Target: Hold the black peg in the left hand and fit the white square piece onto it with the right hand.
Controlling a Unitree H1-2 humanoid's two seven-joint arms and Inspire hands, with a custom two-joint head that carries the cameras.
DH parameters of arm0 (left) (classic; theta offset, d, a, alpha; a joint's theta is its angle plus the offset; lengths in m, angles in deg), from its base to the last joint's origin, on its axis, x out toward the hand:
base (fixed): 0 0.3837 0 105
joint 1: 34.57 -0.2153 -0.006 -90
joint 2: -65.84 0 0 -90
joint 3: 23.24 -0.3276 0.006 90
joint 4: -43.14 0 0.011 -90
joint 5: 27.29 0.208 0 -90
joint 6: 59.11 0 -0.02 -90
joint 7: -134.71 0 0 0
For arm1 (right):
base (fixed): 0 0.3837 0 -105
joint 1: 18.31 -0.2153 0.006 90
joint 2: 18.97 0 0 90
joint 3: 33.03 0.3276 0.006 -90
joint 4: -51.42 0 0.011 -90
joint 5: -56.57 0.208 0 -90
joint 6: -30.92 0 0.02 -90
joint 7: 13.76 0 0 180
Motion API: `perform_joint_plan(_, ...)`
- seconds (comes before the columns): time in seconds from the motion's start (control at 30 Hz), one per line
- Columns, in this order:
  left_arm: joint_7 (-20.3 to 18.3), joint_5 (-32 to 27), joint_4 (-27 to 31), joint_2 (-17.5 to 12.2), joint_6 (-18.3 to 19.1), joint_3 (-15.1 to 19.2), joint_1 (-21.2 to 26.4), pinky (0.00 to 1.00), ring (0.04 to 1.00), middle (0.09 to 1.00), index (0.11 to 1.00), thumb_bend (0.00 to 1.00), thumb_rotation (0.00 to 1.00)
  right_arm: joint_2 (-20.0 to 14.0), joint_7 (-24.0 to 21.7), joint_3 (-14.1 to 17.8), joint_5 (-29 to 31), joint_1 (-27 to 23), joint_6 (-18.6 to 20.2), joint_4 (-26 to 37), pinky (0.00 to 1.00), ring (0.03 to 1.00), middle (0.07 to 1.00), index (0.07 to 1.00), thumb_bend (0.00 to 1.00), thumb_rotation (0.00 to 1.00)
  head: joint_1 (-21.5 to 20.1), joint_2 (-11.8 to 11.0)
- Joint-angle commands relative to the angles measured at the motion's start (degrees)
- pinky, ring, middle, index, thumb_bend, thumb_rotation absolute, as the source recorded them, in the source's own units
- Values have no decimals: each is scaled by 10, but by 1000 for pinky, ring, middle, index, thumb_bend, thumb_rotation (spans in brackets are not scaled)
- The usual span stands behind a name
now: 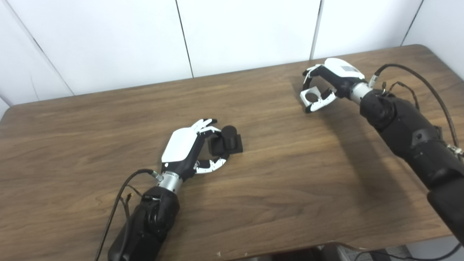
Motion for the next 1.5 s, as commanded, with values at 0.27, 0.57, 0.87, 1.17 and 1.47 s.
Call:
perform_joint_plan(0.27, -51, 16, -31, -15, 33, -15, -24, 823, 919, 894, 630, 717, 262, -5, -7, 34, 8, -15, 18, 75, 865, 863, 839, 492, 525, 142, -1, 4)
perform_joint_plan(0.57, -50, 17, -36, -13, 31, -16, -20, 828, 919, 896, 633, 720, 266, 4, -6, 44, 14, -14, 4, 95, 809, 876, 836, 492, 525, 142, 0, 8)
perform_joint_plan(0.87, -46, 20, -43, -7, 32, -19, -15, 828, 921, 897, 633, 719, 267, 17, -21, 42, 23, -9, 1, 153, 792, 881, 830, 491, 525, 144, 5, 10)
perform_joint_plan(1.17, -44, 22, -48, -2, 35, -17, -10, 826, 920, 894, 630, 714, 259, 37, -70, 44, 58, 3, 18, 228, 821, 910, 842, 492, 525, 148, 7, 11)
perform_joint_plan(1.47, -46, 25, -48, 2, 37, -16, -6, 826, 922, 895, 633, 712, 272, 59, -117, 39, 63, 19, 47, 306, 790, 905, 859, 494, 524, 153, 9, 14)
